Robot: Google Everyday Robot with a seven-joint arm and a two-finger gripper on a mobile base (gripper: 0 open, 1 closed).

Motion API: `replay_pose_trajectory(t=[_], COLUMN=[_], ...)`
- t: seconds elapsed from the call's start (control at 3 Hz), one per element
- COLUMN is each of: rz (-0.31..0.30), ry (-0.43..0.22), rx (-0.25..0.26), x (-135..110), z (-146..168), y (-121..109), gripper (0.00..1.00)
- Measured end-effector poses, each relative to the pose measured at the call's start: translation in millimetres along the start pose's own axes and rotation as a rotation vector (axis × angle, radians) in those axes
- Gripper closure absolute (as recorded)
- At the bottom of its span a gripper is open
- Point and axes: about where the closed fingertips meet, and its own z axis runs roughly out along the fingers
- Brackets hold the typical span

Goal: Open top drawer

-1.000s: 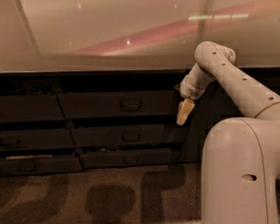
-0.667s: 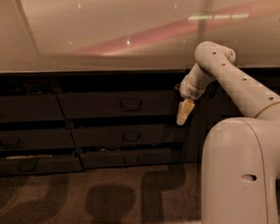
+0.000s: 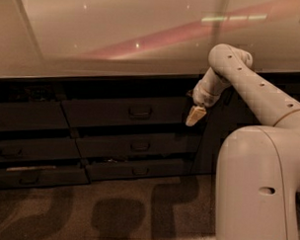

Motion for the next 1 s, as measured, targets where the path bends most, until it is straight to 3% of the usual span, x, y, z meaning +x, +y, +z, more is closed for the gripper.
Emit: replay_pose_trajectory(t=[0.67,1.0], rz=[0.0,0.0], ry=[0.0,0.0], rx=[0.0,0.0], x=[0.0,0.0], z=[0.1,0.2], y=[0.0,0.0], gripper=[0.89,1.0])
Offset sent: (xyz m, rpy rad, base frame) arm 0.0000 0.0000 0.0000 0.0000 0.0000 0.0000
